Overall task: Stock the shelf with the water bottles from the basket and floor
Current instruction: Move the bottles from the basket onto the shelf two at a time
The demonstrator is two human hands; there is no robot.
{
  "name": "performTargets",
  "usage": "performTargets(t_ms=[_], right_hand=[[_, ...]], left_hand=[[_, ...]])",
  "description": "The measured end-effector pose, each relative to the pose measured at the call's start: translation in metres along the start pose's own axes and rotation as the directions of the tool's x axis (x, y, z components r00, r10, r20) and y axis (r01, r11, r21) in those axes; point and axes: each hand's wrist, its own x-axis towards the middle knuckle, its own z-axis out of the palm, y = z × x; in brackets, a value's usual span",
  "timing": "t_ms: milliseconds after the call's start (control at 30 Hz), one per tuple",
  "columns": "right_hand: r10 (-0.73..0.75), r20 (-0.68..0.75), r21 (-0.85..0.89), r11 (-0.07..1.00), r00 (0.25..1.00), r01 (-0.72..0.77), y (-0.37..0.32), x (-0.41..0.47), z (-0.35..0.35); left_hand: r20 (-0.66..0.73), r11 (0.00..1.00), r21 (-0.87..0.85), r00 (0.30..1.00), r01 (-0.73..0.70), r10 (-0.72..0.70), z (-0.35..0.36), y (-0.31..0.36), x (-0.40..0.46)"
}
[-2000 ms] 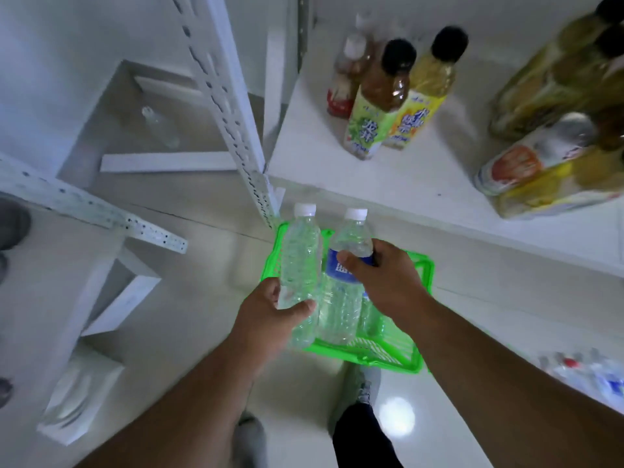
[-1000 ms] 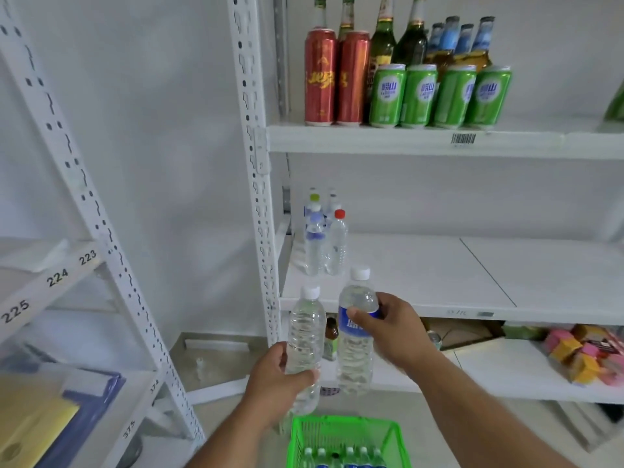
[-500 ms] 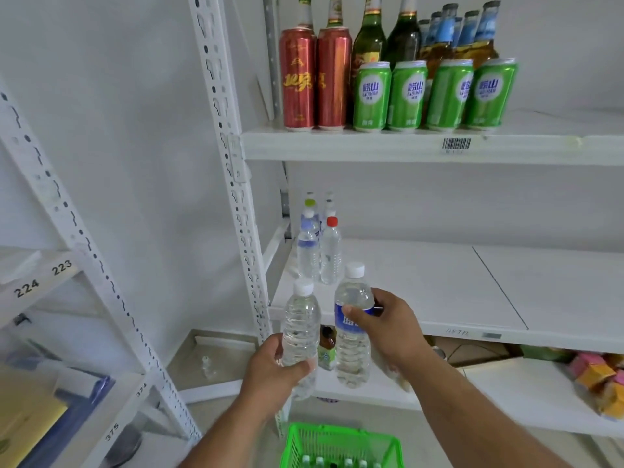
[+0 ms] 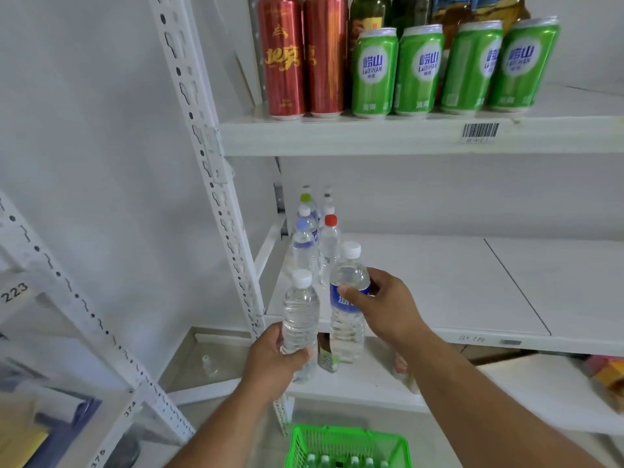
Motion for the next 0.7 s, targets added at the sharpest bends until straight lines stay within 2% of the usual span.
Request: performTargets(t_ms=[333,700], right_hand=[[0.033,-0.109,-0.076,0.996,0.994,-0.042,0.010,0.063,0.037],[0.118,-0.158,-0.062,0.990,0.980,-0.129,0.043,0.126,0.046]], left_hand=[[0.089,1.000,0.016,0.996,0.006,-0.008,-0.006,-0.019,0.098],[0.041,0.998,-0.004,0.998,0.056,-0.056,0.008,-0.017,0.179]])
